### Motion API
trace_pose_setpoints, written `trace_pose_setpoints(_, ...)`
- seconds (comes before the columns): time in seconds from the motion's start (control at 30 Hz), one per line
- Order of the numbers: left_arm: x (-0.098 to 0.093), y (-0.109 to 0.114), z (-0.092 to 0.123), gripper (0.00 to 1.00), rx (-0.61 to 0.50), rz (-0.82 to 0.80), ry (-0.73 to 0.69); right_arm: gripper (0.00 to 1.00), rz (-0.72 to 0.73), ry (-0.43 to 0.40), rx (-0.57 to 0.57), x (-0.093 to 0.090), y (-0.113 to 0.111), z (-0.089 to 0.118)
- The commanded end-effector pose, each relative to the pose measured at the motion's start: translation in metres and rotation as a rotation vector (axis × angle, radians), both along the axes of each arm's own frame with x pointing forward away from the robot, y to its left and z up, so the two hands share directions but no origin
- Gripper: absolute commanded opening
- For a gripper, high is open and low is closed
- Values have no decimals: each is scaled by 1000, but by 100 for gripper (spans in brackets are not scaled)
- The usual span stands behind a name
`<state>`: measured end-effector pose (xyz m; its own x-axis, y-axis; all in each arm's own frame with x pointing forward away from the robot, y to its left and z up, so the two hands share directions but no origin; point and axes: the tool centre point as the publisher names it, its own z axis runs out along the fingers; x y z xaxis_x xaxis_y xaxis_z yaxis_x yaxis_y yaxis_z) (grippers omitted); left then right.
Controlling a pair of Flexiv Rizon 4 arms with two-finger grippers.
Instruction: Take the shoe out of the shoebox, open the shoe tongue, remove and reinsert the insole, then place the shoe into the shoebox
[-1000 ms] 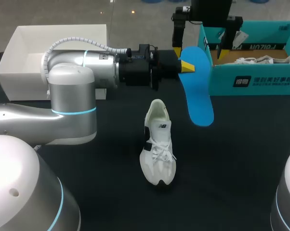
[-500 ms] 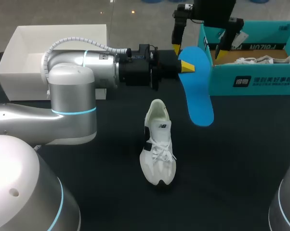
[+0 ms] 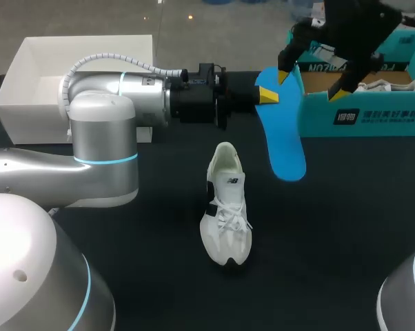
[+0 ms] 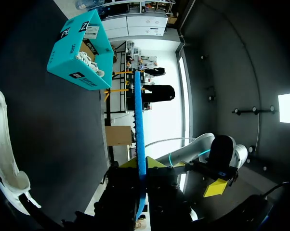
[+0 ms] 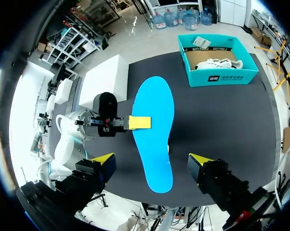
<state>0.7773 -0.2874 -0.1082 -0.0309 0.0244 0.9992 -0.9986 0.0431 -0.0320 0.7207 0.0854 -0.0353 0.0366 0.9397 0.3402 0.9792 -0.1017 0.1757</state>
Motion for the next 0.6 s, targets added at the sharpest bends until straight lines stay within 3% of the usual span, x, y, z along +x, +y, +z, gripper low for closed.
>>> trace_pose_setpoints(0.03,0,-1,0,0,0,1,0,100,71,-47,370,0,-21,-11)
trace_pose_setpoints(0.13,0,-1,0,0,0,1,0,100,104,-79,429,3,-24,-13)
trace_pose_setpoints(0.27,0,-1,0,0,0,1,0,100,207,-166,630,8,-29,-15)
trace_pose_setpoints(0.6,0,-1,0,0,0,1,0,100,330,-344,934,9,-28,-8)
